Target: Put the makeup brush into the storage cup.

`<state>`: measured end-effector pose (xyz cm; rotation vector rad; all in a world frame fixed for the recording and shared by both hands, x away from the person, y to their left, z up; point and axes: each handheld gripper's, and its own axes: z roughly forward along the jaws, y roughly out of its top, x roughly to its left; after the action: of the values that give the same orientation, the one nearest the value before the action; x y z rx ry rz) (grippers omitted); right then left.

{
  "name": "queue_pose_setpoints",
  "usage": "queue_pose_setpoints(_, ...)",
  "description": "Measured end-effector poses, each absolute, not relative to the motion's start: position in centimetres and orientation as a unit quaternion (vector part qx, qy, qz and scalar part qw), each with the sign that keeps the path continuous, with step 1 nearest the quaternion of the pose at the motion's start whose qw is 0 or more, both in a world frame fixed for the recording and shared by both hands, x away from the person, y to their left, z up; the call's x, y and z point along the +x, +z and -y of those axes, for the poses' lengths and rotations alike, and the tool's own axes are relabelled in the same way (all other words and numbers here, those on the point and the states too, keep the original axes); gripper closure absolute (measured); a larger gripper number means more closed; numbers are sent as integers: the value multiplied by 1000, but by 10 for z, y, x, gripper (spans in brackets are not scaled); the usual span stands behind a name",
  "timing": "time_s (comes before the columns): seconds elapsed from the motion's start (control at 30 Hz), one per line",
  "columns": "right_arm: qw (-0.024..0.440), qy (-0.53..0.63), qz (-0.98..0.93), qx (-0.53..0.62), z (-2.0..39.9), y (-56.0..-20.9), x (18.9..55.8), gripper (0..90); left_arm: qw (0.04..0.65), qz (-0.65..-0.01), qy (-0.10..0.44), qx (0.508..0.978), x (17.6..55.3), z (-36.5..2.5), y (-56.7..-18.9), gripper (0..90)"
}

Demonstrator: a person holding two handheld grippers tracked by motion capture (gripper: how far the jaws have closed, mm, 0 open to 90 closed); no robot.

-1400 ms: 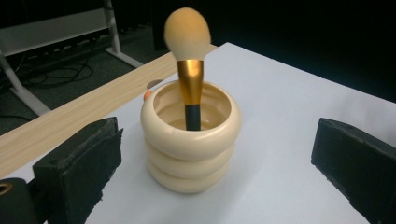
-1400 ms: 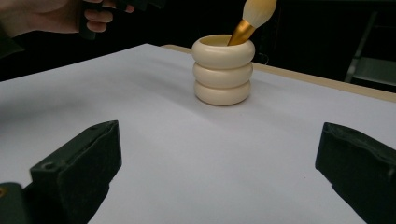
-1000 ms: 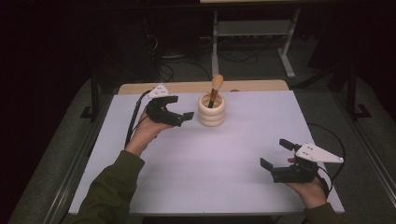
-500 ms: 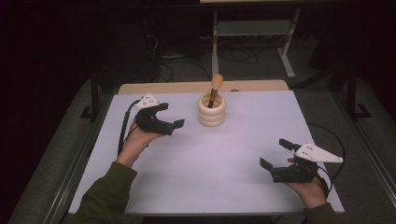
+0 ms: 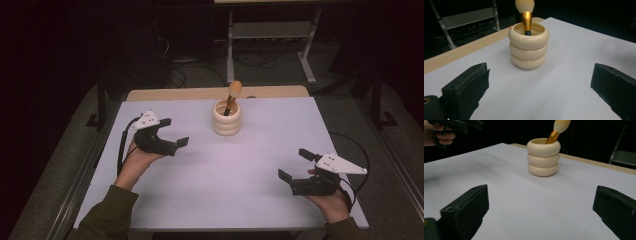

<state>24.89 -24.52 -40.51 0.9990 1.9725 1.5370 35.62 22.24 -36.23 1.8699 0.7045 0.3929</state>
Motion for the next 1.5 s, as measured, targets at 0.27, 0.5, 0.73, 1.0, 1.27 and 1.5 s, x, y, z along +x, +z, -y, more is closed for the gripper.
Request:
queue_pose_setpoints(0.27,222,556,-715,362,245,-405,249,0,531,-292,162,779,334,-229,-368,14)
queue_pose_setpoints(0.5,222,557,-714,362,246,-405,249,0,539,-291,169,773,319,-236,-370,14)
queue_pose_setpoints(0.73,225,556,-714,360,246,-406,250,0,543,-288,180,768,305,-244,-371,14)
queue_pose_setpoints(1.0,224,555,-714,362,247,-406,250,0,551,-288,189,760,289,-258,-378,14)
queue_pose_setpoints(1.27,225,554,-716,361,247,-406,250,0,558,-301,193,749,273,-278,-384,14)
queue_pose_setpoints(1.5,223,554,-716,363,246,-407,250,0,561,-309,194,743,262,-291,-392,14)
